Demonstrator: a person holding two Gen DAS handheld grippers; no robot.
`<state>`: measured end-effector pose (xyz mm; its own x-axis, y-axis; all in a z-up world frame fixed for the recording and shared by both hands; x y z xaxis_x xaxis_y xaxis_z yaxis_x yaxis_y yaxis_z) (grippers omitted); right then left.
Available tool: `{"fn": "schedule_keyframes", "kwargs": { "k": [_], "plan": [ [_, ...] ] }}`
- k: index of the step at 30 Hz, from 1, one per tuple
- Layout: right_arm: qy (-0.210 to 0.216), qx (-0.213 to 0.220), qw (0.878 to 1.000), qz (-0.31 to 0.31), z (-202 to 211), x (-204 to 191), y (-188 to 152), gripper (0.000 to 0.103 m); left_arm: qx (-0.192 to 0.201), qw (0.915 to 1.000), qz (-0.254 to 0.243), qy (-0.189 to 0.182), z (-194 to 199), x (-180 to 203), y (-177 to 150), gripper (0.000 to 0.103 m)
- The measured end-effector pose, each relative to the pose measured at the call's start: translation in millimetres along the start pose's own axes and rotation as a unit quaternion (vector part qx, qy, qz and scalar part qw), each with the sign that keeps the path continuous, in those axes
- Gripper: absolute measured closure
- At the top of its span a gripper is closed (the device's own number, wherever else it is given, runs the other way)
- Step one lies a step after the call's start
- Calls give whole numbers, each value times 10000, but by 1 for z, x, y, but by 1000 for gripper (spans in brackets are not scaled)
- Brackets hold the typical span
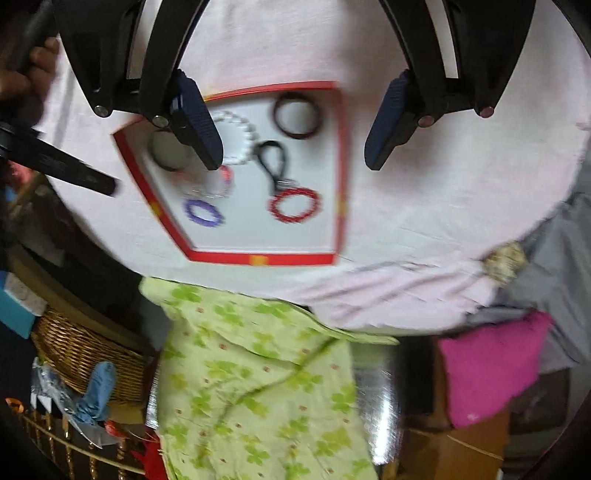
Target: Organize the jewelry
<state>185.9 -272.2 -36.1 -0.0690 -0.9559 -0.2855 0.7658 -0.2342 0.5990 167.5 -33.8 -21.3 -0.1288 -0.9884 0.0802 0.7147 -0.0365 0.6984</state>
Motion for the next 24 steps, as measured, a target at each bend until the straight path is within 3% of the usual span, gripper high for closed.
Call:
{"fn": "schedule_keyframes", "kwargs": {
  "k": [2,6,9,15,18,24],
  "plan": [
    [-66,130,9997,193,22,-4,-9,70,133,9995,-81,287,14,-9,-3,19],
    [-34,455,9985,312,66,-10,-34,43,403,9936,-247,1031,46,-23,-17,19],
    [-78,601,9970,476,92,-20,-59,42,458,9903,-273,1286,71,-26,-31,18],
    [-397,875,9915,877,128,-41,-113,42,558,9886,-507,1303,116,-13,-65,18],
    [-636,1053,9880,937,141,-42,-130,42,604,9893,-414,1263,133,-8,-76,18],
    [-709,1131,9862,977,147,-43,-140,41,797,9904,-364,1071,145,-2,-76,18]
  ]
}}
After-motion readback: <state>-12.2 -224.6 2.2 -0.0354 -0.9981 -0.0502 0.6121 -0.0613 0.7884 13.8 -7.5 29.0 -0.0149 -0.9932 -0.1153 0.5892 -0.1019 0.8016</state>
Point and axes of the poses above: each gripper's, at about its wrist camera, not at the fingertips, and z roughly against the way its jaws point, x to its right, y to its top, the point moved 4 cm from there along -z, roughly the way its jaws point, and after that the axes turned 6 degrees about -x, right-handed, at the moved point
